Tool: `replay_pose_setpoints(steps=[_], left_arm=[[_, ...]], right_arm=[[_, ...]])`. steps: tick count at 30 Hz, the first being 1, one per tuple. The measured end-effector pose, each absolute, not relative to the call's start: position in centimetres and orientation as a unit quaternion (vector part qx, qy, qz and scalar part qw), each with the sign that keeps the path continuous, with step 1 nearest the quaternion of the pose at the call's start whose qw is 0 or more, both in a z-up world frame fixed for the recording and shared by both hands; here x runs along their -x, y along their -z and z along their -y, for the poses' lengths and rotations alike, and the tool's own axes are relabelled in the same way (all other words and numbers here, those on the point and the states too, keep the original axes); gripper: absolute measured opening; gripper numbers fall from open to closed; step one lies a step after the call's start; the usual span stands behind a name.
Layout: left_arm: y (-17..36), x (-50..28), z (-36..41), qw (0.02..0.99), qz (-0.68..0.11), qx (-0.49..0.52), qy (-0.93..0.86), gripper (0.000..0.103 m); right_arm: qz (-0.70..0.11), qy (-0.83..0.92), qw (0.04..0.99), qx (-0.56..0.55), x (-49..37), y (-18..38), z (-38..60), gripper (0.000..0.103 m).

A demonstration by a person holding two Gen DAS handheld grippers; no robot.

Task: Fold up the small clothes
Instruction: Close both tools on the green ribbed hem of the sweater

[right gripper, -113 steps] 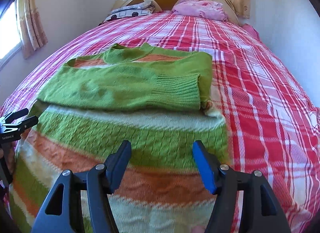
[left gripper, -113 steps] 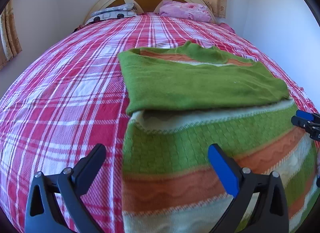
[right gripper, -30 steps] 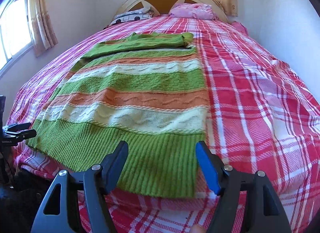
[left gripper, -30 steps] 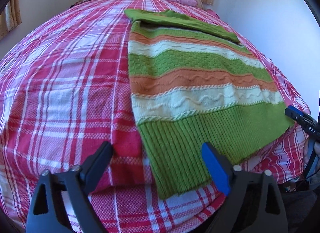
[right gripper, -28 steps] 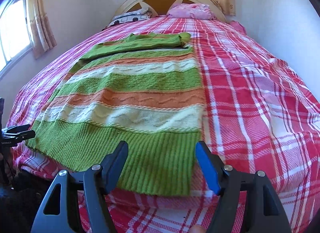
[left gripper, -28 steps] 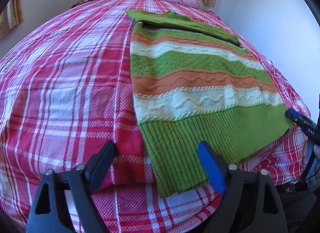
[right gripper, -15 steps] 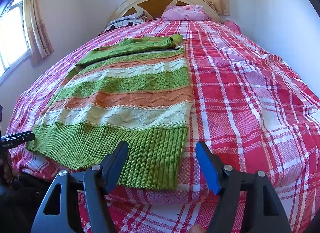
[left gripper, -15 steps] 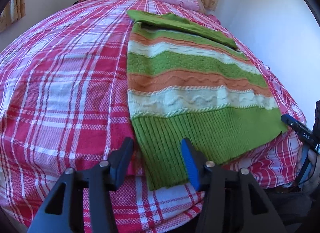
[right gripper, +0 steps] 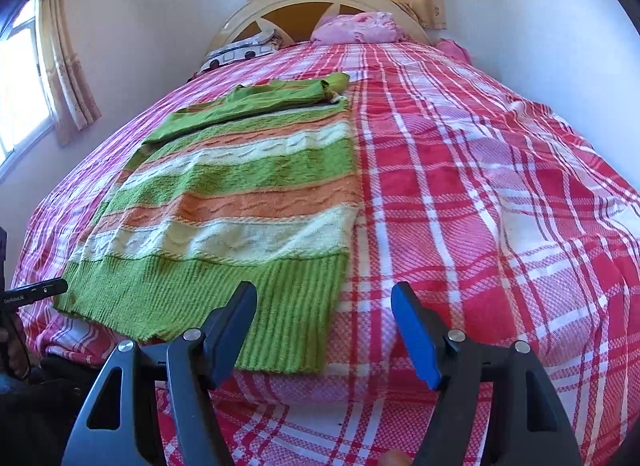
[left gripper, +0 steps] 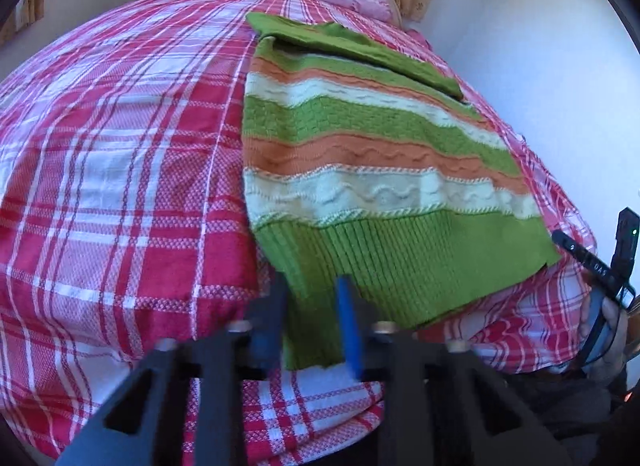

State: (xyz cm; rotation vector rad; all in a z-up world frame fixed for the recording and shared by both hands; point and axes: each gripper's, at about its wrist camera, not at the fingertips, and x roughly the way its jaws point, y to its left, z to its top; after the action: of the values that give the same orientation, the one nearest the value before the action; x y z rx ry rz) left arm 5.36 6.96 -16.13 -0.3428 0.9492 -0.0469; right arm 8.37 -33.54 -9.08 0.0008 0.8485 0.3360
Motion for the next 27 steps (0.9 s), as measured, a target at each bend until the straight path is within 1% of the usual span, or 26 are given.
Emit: replay_pose_setpoints(steps=[1,4,8,11,12,18,22,23,24,26,27], left_arm=[[16.1,-5.3,-6.8,0.875,-0.454,0.168,0.031,0.012],[16.0,-5.3,-6.5,0.878,-0.449,0.165,0.036,0.01],[15.6,-5.2,-6.6,0.883,-0.435,0.17,0.044,0.009],[16.0,-5.3,-6.7,0.881,-0.438,0.176,0.042,0.009],[16.1,-5.3,-6.9,0.879,-0.439,0.181,0.042,0.009],[16.1,-5.2,-7.0,0.88,-0.434,0.186,0.046,0.009],[16.4,-5.2,-7.1,0.879,-0.436,0.19,0.044,0.009],[16.5,-5.2,-7.1,0.878,-0.435,0.194,0.043,0.01],[16.6,-5.1,-7.1,0.878,-0.432,0.2,0.043,0.01],[16.6,-5.0,-7.4,0.877,-0.43,0.21,0.044,0.01],[16.6,-5.0,-7.5,0.877,-0.428,0.216,0.045,0.01]], right_arm=[[-0.415,-0.165,0.895,-0.01,-8.4,9.2,33.9,0.07],[-0.42,-0.173,0.89,-0.025,-8.4,9.4,34.4,0.07],[-0.418,-0.176,0.891,-0.026,-8.1,9.4,34.5,0.069],[-0.42,-0.187,0.888,-0.015,-7.7,9.5,33.8,0.052],[-0.415,-0.187,0.89,-0.01,-7.6,9.3,33.6,0.049],[-0.39,-0.199,0.899,-0.008,-7.0,8.3,33.2,0.048],[-0.419,-0.197,0.886,-0.008,-7.7,9.7,32.8,0.048],[-0.416,-0.194,0.888,0.003,-7.6,9.8,32.6,0.044],[-0.417,-0.197,0.887,0.008,-7.6,9.8,32.4,0.03],[-0.424,-0.22,0.878,-0.003,-7.5,9.9,32.1,0.012],[-0.422,-0.231,0.876,-0.008,-7.3,10.0,32.1,0.009]])
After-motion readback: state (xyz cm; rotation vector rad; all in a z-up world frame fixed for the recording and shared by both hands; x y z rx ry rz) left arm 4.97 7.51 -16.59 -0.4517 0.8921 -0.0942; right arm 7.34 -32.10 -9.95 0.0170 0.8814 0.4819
